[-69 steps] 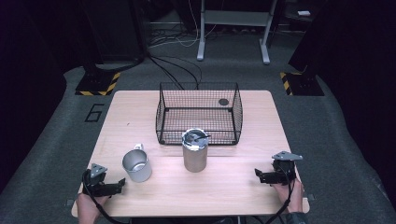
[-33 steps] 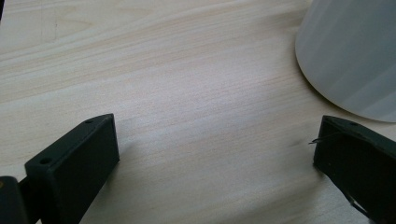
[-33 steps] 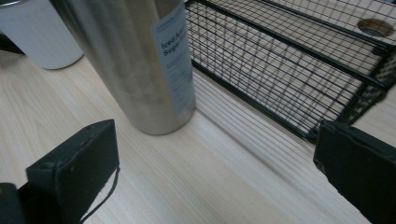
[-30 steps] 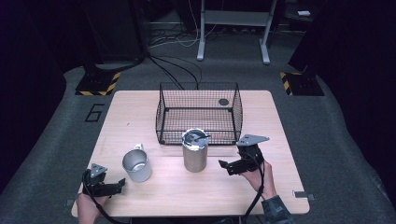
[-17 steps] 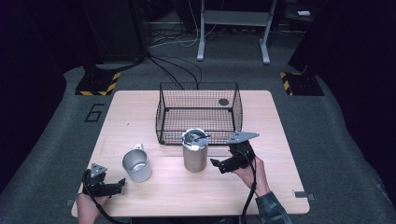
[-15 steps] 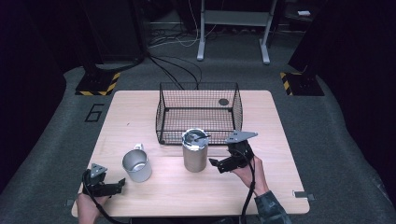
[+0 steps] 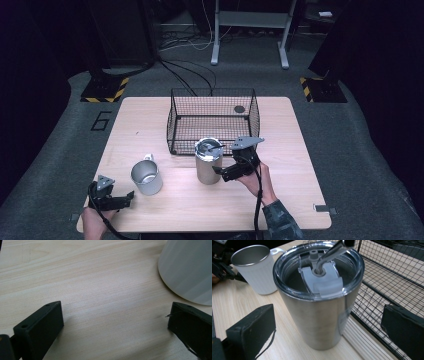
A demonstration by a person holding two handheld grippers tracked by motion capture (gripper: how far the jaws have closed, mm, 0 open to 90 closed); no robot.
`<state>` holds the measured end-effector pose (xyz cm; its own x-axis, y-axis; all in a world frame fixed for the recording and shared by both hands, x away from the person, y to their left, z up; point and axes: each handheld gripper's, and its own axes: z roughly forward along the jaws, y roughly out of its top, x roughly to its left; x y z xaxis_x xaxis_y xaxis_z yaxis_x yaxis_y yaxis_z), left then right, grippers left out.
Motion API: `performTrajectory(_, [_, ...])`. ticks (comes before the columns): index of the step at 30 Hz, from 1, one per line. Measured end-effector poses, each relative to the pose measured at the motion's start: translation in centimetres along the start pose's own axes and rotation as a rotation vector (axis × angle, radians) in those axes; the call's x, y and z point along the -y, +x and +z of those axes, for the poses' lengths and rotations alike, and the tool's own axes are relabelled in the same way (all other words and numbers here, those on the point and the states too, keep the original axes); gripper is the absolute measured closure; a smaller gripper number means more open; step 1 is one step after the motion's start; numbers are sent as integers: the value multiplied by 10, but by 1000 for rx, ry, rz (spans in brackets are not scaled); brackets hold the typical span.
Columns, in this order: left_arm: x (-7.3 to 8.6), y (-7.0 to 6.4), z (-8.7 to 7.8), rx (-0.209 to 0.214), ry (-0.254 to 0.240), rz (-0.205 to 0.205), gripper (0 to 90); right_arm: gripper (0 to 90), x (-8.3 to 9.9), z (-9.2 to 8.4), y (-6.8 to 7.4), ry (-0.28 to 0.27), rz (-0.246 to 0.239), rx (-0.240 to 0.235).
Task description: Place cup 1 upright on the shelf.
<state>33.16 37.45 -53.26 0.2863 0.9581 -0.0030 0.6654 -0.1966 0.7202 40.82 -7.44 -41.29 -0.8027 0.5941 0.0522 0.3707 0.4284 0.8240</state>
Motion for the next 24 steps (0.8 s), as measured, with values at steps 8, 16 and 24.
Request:
performTrajectory(8, [0,0,0,0,0,0,0,0,-3,10,2,-32,2,3])
performTrajectory(16, [0,0,0,0,0,0,1,0,-5,17,3,-66,3,-4])
performTrajectory(24, [0,0,0,0,0,0,0,0,-7,28,5,-99,3,-16])
